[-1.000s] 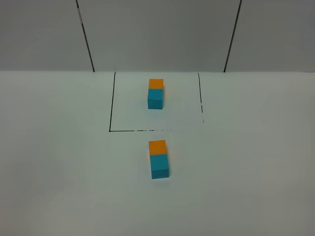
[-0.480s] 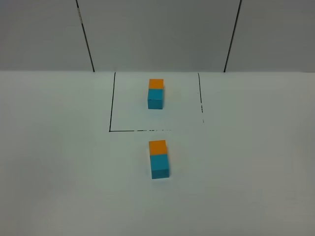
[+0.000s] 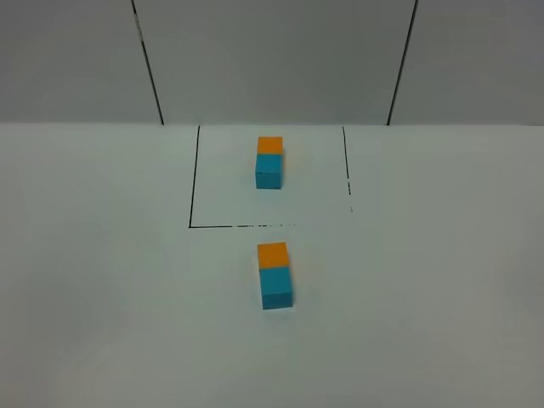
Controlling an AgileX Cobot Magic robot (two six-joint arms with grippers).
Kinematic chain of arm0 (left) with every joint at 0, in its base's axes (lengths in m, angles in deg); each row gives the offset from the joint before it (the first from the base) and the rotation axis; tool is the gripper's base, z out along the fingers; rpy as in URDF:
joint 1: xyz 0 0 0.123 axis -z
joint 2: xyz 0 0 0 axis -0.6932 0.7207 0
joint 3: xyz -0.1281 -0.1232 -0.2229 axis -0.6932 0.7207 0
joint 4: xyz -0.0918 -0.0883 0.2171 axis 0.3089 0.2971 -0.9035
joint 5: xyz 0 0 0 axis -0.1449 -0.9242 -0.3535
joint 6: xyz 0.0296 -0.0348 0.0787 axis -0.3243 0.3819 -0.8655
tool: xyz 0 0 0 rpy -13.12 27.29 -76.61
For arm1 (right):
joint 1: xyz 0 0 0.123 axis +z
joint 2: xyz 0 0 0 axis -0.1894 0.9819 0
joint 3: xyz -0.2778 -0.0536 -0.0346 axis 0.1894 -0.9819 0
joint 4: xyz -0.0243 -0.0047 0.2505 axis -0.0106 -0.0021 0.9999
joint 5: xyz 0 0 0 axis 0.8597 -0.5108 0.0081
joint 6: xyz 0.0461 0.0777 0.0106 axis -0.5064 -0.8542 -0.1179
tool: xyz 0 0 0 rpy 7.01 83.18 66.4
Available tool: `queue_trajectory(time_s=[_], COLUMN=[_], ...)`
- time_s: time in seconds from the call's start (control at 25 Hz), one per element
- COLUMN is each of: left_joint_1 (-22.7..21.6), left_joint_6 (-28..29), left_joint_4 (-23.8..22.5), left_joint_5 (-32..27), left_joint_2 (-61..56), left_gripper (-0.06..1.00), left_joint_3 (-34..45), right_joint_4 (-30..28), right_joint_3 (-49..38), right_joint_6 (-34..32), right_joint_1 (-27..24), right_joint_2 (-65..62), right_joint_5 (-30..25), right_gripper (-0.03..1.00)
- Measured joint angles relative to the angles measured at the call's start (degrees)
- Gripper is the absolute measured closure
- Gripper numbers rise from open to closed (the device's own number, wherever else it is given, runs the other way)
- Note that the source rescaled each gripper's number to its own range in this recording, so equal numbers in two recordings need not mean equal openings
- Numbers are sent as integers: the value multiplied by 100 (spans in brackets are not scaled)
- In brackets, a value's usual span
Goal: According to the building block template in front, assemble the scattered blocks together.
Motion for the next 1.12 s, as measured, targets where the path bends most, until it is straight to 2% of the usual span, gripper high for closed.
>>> queue_trajectory(time_s=[0.28, 0.44, 0.72, 0.92, 1.12], left_joint_1=[0, 0, 0, 0, 0], left_joint_6=[0, 0, 0, 0, 0], left_joint_4=[0, 0, 0, 0, 0], left_joint_5=[0, 0, 0, 0, 0], left_joint_2=[0, 0, 0, 0, 0], left_gripper=[46, 46, 46, 46, 46], left_joint_3=[0, 0, 0, 0, 0], right_joint_4=[5, 60, 95, 195, 202], right_joint_3=[-29, -108, -112, -112, -112], right_joint_6=[35, 42, 75, 174, 192], right_joint_1=[88, 88, 92, 378, 428], right_joint_2=[-2, -2, -2, -2, -2], right_joint_5=[60, 177, 223, 230, 230], right_gripper=[15, 18, 19, 19, 19])
